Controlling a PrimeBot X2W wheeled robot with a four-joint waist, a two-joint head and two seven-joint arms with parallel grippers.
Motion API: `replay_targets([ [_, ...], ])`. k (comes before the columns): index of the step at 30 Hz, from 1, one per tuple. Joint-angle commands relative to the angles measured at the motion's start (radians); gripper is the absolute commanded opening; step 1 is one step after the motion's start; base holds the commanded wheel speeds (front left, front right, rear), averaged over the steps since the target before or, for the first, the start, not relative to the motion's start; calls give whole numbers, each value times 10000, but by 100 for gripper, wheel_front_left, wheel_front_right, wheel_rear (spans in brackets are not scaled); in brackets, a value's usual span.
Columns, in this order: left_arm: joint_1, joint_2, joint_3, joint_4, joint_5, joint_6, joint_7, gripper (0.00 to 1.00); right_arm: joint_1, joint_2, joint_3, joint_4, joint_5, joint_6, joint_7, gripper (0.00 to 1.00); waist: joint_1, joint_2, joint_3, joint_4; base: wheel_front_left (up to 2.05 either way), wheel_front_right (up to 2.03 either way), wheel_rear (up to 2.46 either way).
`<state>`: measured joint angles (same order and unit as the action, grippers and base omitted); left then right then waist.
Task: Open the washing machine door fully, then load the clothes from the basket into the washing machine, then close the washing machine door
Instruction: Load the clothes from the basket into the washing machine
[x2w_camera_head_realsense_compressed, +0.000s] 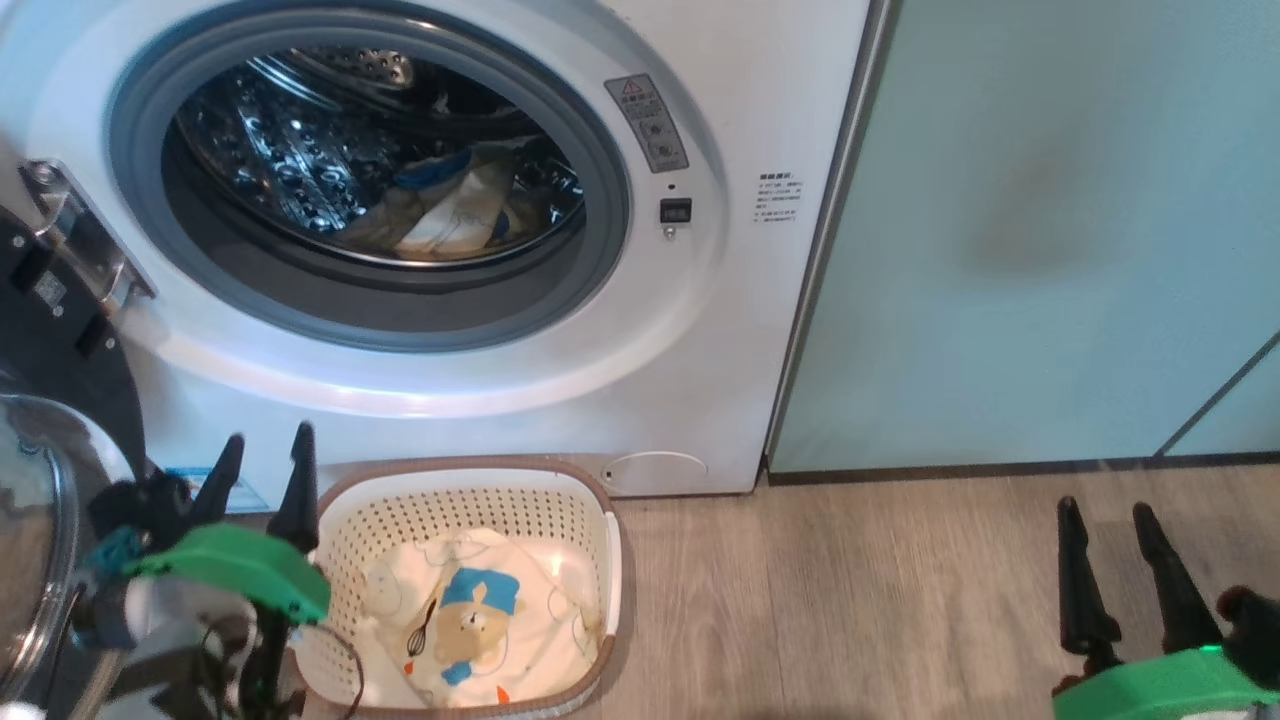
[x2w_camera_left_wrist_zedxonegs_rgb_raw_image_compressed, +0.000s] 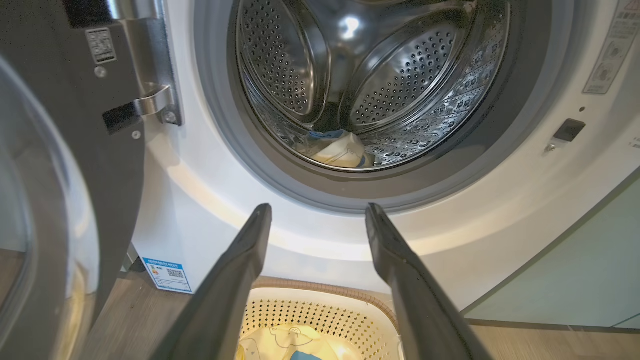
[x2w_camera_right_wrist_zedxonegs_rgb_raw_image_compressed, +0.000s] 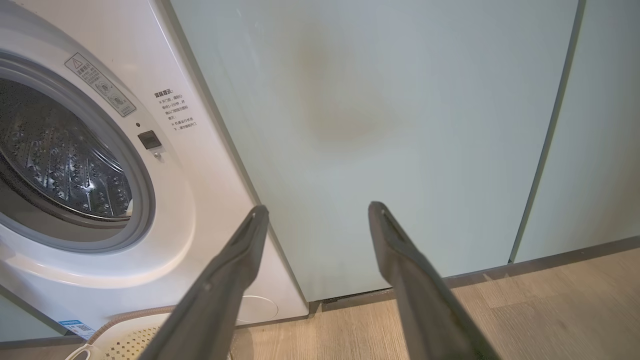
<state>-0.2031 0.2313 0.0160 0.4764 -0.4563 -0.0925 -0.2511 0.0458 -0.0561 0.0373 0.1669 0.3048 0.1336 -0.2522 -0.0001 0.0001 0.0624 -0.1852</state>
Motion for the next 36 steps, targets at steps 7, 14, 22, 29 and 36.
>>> replay_targets([
  [7, 827, -115, 810, -1117, 312, 15, -106, 100, 198, -312, 136, -327, -32, -29, -95, 100, 1, -1, -455, 97, 0, 0, 0],
  [14, 1314, -285, 1142, -1608, 485, -21, -106, 100, 339, -356, 73, -381, -34, -29, -95, 100, 1, -1, -644, 161, 0, 0, 0],
  [22, 1418, -385, 1430, -1710, 612, -95, -106, 100, 421, -291, -24, -407, -54, -29, -95, 100, 1, -1, -714, 252, 0, 0, 0],
  [29, 1524, -394, 1541, -1667, 724, -174, -106, 100, 372, -276, 0, -424, -43, -29, -95, 100, 1, -1, -686, 234, 0, 0, 0],
  [36, 1516, -395, 1564, -1656, 835, -233, -107, 100, 360, -287, 1, -442, -50, -29, -95, 100, 1, -1, -666, 232, 0, 0, 0],
])
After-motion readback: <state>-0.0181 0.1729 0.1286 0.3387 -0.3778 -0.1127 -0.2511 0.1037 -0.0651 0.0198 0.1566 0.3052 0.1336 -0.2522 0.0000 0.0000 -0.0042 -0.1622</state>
